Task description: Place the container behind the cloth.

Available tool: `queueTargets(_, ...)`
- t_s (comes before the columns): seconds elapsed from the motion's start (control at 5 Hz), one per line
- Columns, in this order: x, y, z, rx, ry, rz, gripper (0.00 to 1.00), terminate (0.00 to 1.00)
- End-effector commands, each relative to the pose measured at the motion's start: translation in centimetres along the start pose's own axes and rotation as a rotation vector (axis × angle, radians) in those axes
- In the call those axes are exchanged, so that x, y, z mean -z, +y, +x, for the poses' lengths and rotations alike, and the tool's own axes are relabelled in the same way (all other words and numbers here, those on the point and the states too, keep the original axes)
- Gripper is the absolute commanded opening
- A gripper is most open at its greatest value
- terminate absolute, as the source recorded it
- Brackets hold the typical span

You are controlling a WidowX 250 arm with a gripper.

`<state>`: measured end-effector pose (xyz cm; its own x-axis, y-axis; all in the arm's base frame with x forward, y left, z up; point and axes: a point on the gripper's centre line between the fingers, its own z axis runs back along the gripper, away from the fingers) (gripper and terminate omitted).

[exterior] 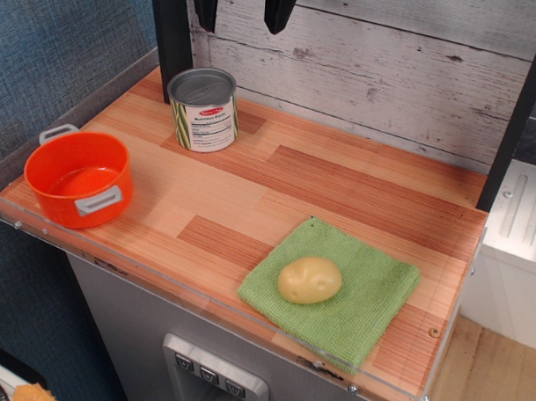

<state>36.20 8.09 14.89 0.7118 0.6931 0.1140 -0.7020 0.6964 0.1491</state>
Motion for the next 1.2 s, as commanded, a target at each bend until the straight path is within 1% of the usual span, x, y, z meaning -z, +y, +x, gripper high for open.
queueTargets(0.0, 0.0, 0.0, 0.0, 0.000, 0.000, 0.000, 1.00, 0.00)
queueTargets(0.2, 1.5, 2.1, -0.6, 0.051, 0.039, -0.019, 1.00, 0.00)
queueTargets(0.4, 2.8, 5.4, -1.1, 0.078, 0.009, 0.017, 1.00, 0.00)
queueTargets(0.6, 4.1, 8.6, -1.5, 0.078, 0.007, 0.024, 1.00, 0.00)
queueTargets(0.8, 5.5, 10.4, -1.6, 0.027, -0.040, 0.024, 1.00, 0.00)
queueTargets(1.0, 7.1, 10.5, -1.4, -0.004, -0.058, -0.040, 1.00, 0.00)
